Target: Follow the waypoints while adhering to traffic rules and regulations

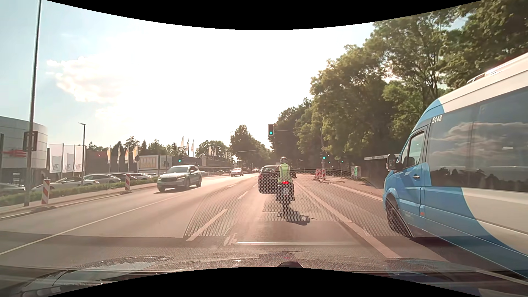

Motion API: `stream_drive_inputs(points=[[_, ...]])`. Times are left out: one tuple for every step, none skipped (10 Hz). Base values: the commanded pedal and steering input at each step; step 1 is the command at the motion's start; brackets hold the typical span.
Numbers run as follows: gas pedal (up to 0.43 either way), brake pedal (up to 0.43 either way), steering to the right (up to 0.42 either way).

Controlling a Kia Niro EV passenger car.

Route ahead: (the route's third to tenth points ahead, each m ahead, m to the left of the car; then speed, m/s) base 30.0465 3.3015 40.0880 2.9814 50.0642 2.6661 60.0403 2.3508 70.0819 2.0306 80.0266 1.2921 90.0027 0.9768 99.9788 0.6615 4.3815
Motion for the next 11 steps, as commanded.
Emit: stream_drive_inputs(points=[[0.118, 0.0, 0.005], [0.118, 0.0, 0.004], [0.118, 0.0, 0.004], [0.118, 0.0, 0.004], [0.118, 0.0, 0.004], [0.11, 0.0, 0.004], [0.11, 0.0, 0.004], [0.11, 0.0, 0.004], [0.118, 0.0, 0.004], [0.157, 0.0, 0.004], [0.157, 0.0, 0.005]])
